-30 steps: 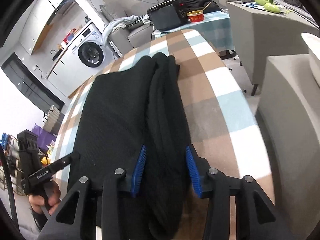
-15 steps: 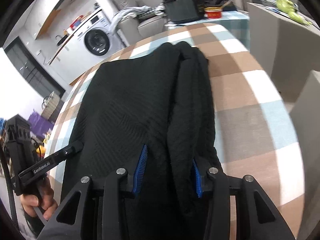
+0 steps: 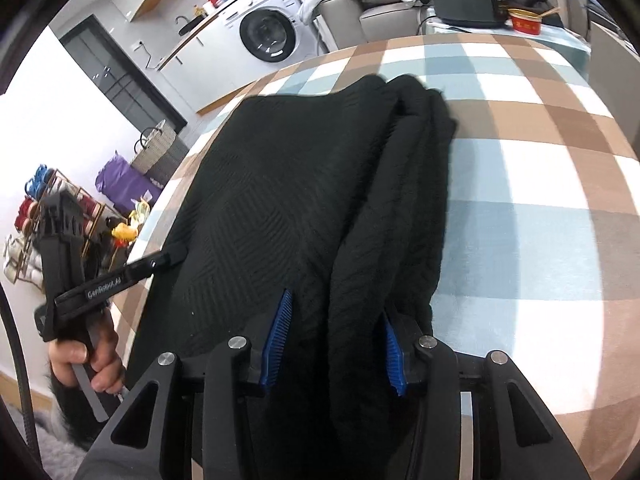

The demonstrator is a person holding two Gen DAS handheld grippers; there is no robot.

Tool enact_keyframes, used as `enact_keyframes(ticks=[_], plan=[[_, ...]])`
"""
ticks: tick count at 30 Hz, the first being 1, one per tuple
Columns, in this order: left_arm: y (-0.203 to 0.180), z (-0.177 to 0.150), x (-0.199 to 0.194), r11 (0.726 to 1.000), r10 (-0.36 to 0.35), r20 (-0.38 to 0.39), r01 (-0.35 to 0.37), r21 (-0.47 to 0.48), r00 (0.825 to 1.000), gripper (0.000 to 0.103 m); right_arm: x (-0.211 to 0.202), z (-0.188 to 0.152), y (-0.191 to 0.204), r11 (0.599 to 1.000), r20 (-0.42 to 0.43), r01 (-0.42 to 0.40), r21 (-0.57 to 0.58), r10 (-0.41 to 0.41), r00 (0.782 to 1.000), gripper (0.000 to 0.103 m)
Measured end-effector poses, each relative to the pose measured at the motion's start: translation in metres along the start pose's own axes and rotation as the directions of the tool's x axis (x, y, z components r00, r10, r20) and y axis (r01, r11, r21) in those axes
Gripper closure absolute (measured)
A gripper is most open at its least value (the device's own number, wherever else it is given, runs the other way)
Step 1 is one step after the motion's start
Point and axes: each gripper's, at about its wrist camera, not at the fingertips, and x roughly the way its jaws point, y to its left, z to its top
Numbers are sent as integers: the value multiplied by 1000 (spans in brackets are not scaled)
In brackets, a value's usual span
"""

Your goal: Fold small clothes

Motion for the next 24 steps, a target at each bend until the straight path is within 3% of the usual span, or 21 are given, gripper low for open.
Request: enact_keyframes(ticks=[2, 4, 8, 10, 13, 17, 20, 21, 24], plan=[[1, -1, -5, 1000, 3, 13, -3, -6, 1000, 86, -16, 9, -10, 999, 63, 26, 21, -27, 998, 61], [1, 1, -7, 1000, 9, 21, -9, -4, 1000, 86, -28, 13, -12, 999, 118, 44, 18, -45, 992, 70], [-4, -1, -10, 1000, 21, 24, -21, 1, 999, 86, -19, 18, -16, 999, 98, 28, 21, -30, 995, 85], [-5, -2, -12, 1000, 26, 28, -26, -1, 999, 86, -6, 14, -20, 994, 46, 103, 26, -104, 994, 92], [-1, -3, -15, 1000, 27, 35, -27, -15, 999, 86, 1, 7, -29, 987, 13, 154, 47, -155, 988, 91], [1, -2, -20, 999, 29, 46, -27, -28, 999, 86, -18, 11, -37, 989, 71, 128, 81, -134, 988, 86], [-3, 0, -25, 1000, 19, 60, -18, -15, 998, 85, -28, 23, -37, 992, 135, 85, 95, -97, 986, 73], [-6, 0, -26, 1000, 22, 63, -21, -8, 998, 82, -31, 27, -33, 995, 150, 57, 87, -70, 986, 68], [-14, -1, -31, 1000, 11, 70, -12, 13, 997, 61, -24, 44, -21, 999, 154, -7, 48, 0, 988, 65]])
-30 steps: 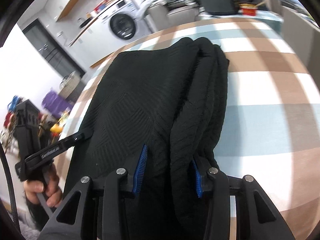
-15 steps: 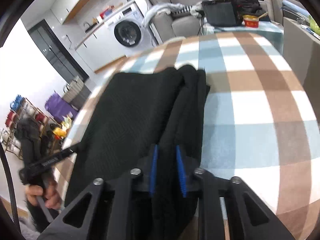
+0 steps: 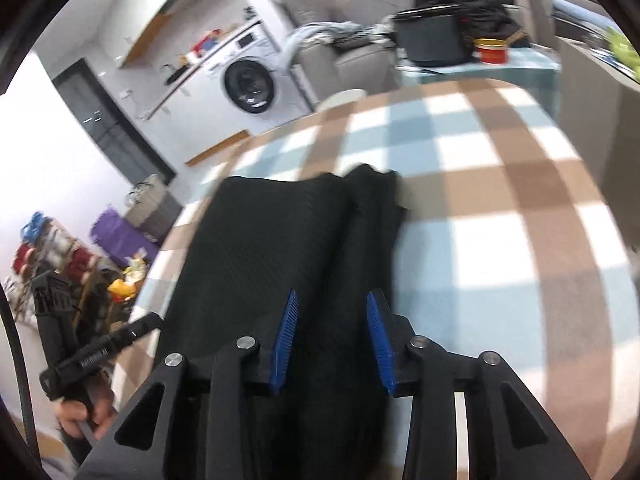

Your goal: Fold small clothes

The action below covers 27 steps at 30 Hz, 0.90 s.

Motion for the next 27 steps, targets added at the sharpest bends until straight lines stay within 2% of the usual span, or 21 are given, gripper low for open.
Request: enact_keyframes(ticks=[2, 5, 6, 8, 10, 13, 14, 16, 18, 20, 23, 25, 27], plan=[[-4, 0, -3, 1000, -1, 8, 1, 9, 1000, 46, 16, 9, 3, 999, -16, -31, 13, 32, 999, 63], [-10, -3, -5, 999, -15, 14, 15, 34, 1000, 35, 42, 15, -1, 996, -53, -74, 58, 77, 996, 63], [-12, -4, -5, 999, -26, 13, 25, 41, 1000, 34, 51, 18, -4, 994, -65, -78, 79, 83, 994, 63], [-15, -6, -4, 998, -36, 1, 36, 48, 999, 34, 65, 23, -10, 990, -82, -72, 122, 83, 993, 73], [-17, -8, -1, 998, -39, -15, 39, 51, 999, 34, 68, 29, -9, 991, -66, -77, 113, 85, 994, 92], [-19, -10, 0, 997, -46, -20, 47, 54, 999, 34, 52, 42, 13, 996, -5, -88, -4, 88, 996, 94], [-20, -10, 0, 997, -48, -20, 49, 58, 999, 34, 45, 47, 21, 997, 15, -58, -50, 59, 998, 94], [-24, -12, 0, 996, -47, -21, 49, 75, 999, 34, 44, 53, 22, 997, 12, -23, -72, 24, 1000, 94], [-26, -14, 1, 995, -45, -26, 48, 88, 999, 34, 55, 53, 13, 996, -18, 58, -66, -59, 998, 94], [-28, -18, 3, 994, -38, -35, 42, 104, 999, 34, 72, 48, 1, 994, -85, 98, -49, -102, 991, 91], [-30, -22, 4, 993, -18, -46, 24, 119, 999, 34, 66, 42, -9, 999, -94, 45, 12, -44, 995, 84], [-30, -22, 2, 992, -22, -41, 27, 123, 999, 34, 51, 33, -8, 1000, -101, -8, 17, 9, 995, 70], [-29, -22, 1, 992, -26, -39, 31, 120, 999, 34, 34, 16, -7, 998, -114, -60, 30, 63, 991, 64]])
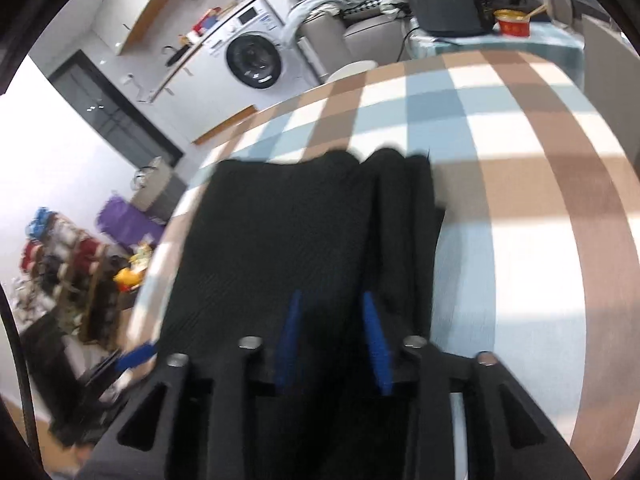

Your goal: Fold small clothes

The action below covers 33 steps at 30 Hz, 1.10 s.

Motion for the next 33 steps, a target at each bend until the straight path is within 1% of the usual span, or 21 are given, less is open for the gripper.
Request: enact_keyframes(ticks=[1, 2, 4, 6, 8, 10, 11, 13, 14, 16, 18, 19, 21, 23, 24, 25, 26, 29, 31, 32, 33], plan=[[1, 0, 0, 1000, -2, 1, 2, -3, 1000, 34, -5, -9, 1, 1000, -9, -26, 5, 26, 1000, 63], [1, 0, 0, 1000, -5, 0, 5, -6, 1000, 34, -11, -25, 6, 998, -26, -60, 16, 60, 998, 63], [2, -1, 0, 1000, -6, -2, 6, -7, 1000, 33, -16, -45, 11, 994, -54, -98, 36, 100, 993, 63], [1, -3, 0, 1000, -3, -3, 3, -3, 1000, 33, -18, -63, 18, 995, -79, -100, 26, 102, 992, 63], [0, -5, -2, 1000, -8, -2, 8, 1, 1000, 34, -19, -73, 25, 996, -70, -91, 7, 91, 993, 66], [-3, -8, -5, 1000, -14, -1, 14, 14, 1000, 33, -21, -78, 30, 997, -51, -70, -26, 68, 996, 90], [-4, -10, -7, 1000, -18, -2, 18, 21, 1000, 33, -20, -80, 33, 998, -51, -41, -39, 39, 998, 93], [-6, -15, -8, 999, -11, -3, 11, 35, 1000, 32, -29, -82, 36, 998, -30, -59, -36, 58, 998, 95], [-6, -17, -7, 999, 0, -6, 0, 45, 1000, 32, -38, -83, 37, 996, -7, -78, -47, 77, 997, 95], [-6, -23, -3, 998, 25, -19, -24, 62, 1000, 32, -48, -86, 37, 995, 10, -81, -52, 82, 997, 95], [-3, -28, 1, 997, 45, -30, -43, 56, 999, 31, -46, -91, 31, 999, 3, -25, -43, 25, 1000, 95], [0, -30, 0, 999, 35, -31, -34, 40, 999, 30, -39, -93, 26, 999, -25, 0, -32, -1, 1000, 94], [4, -31, -2, 999, 27, -43, -26, 24, 999, 30, -33, -93, 18, 999, -56, -25, 23, 26, 998, 90], [7, -33, -8, 1000, 23, -40, -22, 11, 999, 30, -42, -98, 16, 996, -59, -77, 48, 80, 995, 88], [9, -35, -12, 1000, 18, -33, -18, 8, 999, 30, -47, -101, 18, 994, -50, -96, 42, 98, 994, 80], [10, -36, -15, 1000, 14, -31, -14, 7, 999, 30, -52, -105, 18, 993, -45, -113, 34, 114, 992, 68], [10, -38, -18, 1000, 11, -30, -11, 5, 1000, 30, -56, -110, 20, 990, -45, -136, 23, 137, 990, 63], [12, -43, -22, 1000, 5, -25, -5, 2, 1000, 30, -57, -121, 26, 985, -55, -174, -13, 173, 983, 62], [12, -48, -23, 1000, -1, -23, 1, 1, 1000, 30, -55, -128, 31, 989, -56, -145, -43, 142, 988, 63], [12, -49, -23, 1000, -3, -20, 3, 0, 1000, 30, -51, -130, 34, 990, -50, -126, -64, 123, 991, 64], [12, -51, -23, 1000, -5, -17, 5, -2, 1000, 30, -45, -128, 36, 991, -45, -114, -70, 111, 993, 71]])
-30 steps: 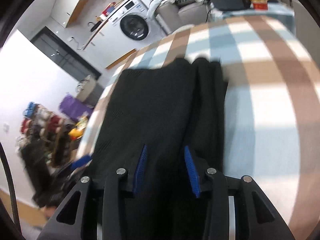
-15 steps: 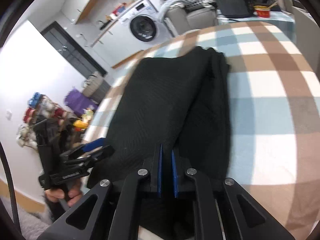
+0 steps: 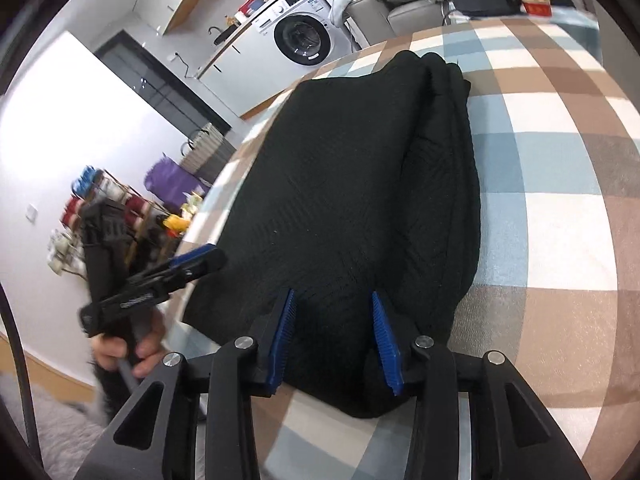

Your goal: Fold small clothes

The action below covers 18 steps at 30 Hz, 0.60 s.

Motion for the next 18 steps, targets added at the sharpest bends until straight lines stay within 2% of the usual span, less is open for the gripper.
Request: enact_keyframes(ticks=[3, 6, 8, 10, 12, 15, 18], plan=[[1, -2, 2, 1000, -14, 8, 14, -9, 1000, 30, 2, 1, 8, 999, 36, 25, -47, -24, 999, 90], [1, -1, 0, 1000, -13, 21, 13, -12, 1000, 30, -12, -3, 19, 994, 90, 42, -102, -33, 995, 94], [2, -1, -2, 1000, -6, 34, 6, -6, 999, 30, -16, -12, 20, 990, 83, 76, -117, -67, 994, 94], [3, -1, -1, 1000, -4, 38, 5, -10, 999, 30, -8, -21, 13, 984, 33, 141, -112, -138, 990, 94], [5, -1, -1, 1000, -11, 40, 11, -17, 999, 30, -14, -25, 7, 993, 49, 99, -68, -96, 994, 91], [6, -1, 0, 1000, -16, 46, 17, -12, 999, 30, -23, -28, 5, 996, 82, 73, -50, -69, 994, 80], [5, -3, -1, 1000, -19, 50, 19, -6, 999, 30, -17, -31, 7, 998, 63, 54, -32, -52, 997, 78]])
